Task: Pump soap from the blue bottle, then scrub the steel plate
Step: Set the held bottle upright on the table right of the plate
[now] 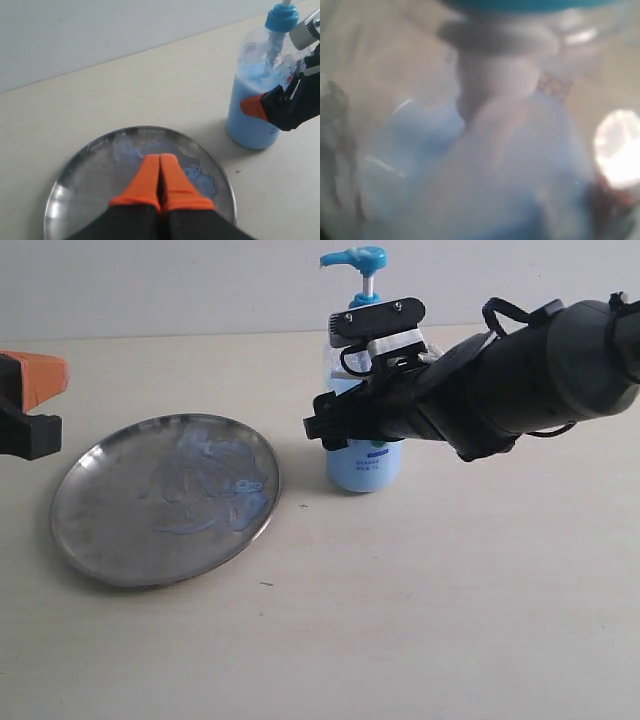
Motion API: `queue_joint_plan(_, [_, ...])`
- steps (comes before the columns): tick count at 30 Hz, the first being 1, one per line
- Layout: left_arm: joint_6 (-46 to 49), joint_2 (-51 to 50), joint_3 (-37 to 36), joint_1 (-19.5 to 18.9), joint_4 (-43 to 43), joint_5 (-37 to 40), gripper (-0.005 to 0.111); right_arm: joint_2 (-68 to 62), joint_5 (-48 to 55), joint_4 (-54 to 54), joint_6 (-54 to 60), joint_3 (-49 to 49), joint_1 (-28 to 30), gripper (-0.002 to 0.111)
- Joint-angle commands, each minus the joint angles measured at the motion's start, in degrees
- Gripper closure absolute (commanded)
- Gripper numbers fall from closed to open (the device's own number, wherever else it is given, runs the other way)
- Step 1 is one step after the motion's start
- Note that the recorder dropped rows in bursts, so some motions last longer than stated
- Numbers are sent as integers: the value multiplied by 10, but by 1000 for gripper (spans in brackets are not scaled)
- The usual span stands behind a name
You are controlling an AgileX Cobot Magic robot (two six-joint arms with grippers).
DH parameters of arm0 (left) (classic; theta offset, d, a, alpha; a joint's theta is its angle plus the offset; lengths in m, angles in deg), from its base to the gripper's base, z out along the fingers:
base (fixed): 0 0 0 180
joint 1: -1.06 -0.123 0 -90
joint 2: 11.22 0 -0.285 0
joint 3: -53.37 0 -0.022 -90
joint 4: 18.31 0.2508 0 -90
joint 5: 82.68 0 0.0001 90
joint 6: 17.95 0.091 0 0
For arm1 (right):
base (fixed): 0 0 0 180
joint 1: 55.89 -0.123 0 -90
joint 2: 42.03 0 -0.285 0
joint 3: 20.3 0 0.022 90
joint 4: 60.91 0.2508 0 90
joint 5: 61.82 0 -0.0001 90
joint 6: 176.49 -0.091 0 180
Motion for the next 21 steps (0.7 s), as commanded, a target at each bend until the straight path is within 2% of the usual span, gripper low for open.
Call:
queue_joint_plan(1, [-9, 4, -8, -2, -8, -16, 107, 28, -15, -150, -171, -21, 12, 108])
queue_joint_plan(21, [-10, 4, -8, -2, -17, -16, 107, 26, 3, -159, -175, -43, 13, 108])
